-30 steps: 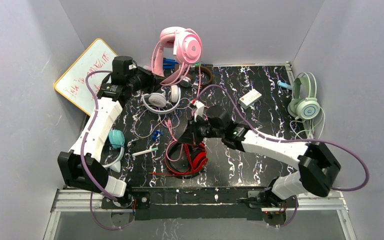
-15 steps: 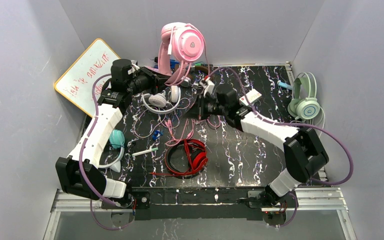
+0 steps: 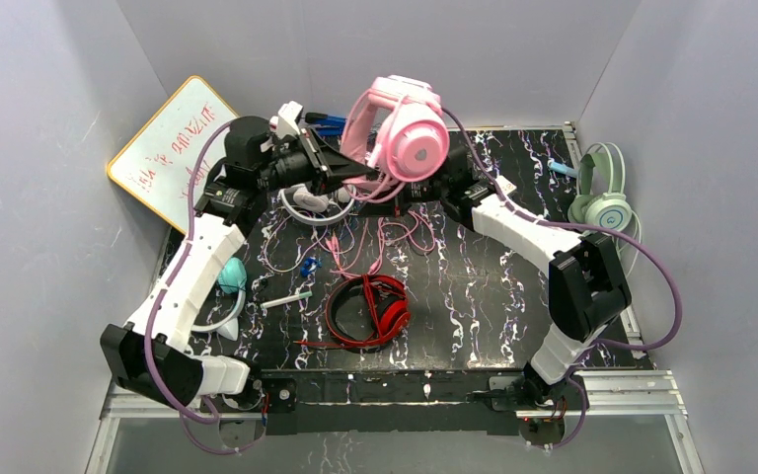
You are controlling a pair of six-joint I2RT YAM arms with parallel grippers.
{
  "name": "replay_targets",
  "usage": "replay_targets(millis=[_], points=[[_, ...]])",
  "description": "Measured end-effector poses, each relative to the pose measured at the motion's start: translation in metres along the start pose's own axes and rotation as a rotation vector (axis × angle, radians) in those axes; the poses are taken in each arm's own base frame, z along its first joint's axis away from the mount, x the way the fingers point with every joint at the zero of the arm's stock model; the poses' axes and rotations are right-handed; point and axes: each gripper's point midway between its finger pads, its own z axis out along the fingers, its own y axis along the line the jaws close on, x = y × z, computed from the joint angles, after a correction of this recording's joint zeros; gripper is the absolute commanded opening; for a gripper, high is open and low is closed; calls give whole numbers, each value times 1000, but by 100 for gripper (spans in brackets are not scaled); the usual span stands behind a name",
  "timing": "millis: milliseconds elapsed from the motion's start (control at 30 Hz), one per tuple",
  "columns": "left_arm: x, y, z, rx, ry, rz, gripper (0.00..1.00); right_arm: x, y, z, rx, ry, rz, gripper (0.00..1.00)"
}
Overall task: Wrap the headphones
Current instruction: Untie the headphones cable from the headphones.
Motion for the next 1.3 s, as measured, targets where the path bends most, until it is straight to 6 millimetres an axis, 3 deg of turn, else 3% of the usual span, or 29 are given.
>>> replay_targets(millis=[167,300,400,533,633,767,933,1200,1300], points=[[38,-2,13,14,103,118,0,6,8,-2,-53,39,-61,1],[63,7,24,0,185,195,0,-3,9,-7,-44,47,-114,1],[70,23,22,-38,216,259,0,-16,4,-17,-22,34,-132,1],[70,53,14,-150,231,386,0,-26,-19,-40,37,20,-103,1],[66,69,5,-239,230,504,0,-23,-37,-56,88,29,-53,1],[64,76,-4,-297,241,669,0,-14,-45,-63,117,61,-29,1],[63,70,-15,-284,229,785,0,-16,-34,-67,95,58,-75,4],[67,37,-38,-189,169,946,0,-30,14,-88,24,-56,-278,11],[68,30,-41,-168,159,981,0,-35,27,-96,15,-101,-359,22]])
